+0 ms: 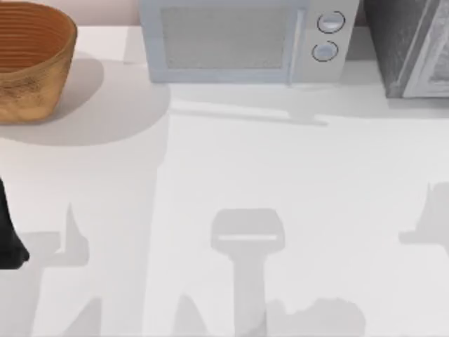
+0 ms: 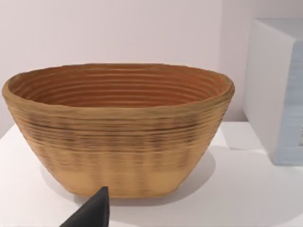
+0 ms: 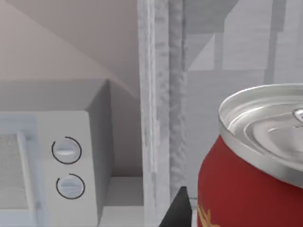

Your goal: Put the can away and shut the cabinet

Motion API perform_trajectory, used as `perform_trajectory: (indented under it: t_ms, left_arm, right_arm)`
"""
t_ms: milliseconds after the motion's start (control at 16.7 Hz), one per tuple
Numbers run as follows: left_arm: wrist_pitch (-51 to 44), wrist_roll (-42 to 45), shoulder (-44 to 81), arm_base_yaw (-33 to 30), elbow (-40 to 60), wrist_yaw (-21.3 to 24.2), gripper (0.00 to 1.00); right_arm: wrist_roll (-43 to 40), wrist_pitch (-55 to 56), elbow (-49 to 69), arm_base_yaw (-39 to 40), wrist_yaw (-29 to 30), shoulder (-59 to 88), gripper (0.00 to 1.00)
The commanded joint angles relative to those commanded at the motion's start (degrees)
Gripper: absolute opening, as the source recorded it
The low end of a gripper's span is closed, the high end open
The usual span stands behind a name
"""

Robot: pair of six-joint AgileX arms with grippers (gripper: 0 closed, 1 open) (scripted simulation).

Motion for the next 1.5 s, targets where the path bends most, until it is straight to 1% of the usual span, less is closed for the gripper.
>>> perform_trajectory:
  t_ms: [180,300,660,840,960,1080,1500]
  left_arm:
    - [0.0,0.0,0.0,0.0,0.0,0.0,1.0]
    - [0.0,0.0,0.0,0.0,0.0,0.0,1.0]
    - [0.0,0.0,0.0,0.0,0.0,0.0,1.0]
    - [0.0,0.0,0.0,0.0,0.0,0.0,1.0]
    - [0.0,0.0,0.0,0.0,0.0,0.0,1.0]
    - [0.0,0.0,0.0,0.0,0.0,0.0,1.0]
    - [0.0,0.0,0.0,0.0,0.0,0.0,1.0]
  right_arm:
    - [-0.5,-6.0,-5.7,-5.2,-4.9,-8.5,0.0]
    - [-0.8,-8.1,-7.7,-7.0,-6.6,-11.2,0.0]
    - [-0.8,-8.3,-7.9,-7.1,-6.8,-11.3,0.0]
    - [-0.6,-9.4,-4.4,-6.5,-6.5,-8.2,0.0]
    - [-0.5,-11.0,1.0,-5.7,-5.9,-3.6,0.0]
    - [-0.3,-12.9,8.8,-4.8,-5.1,2.8,0.0]
    - [0.4,-21.4,45.7,-1.1,-1.2,29.5,0.0]
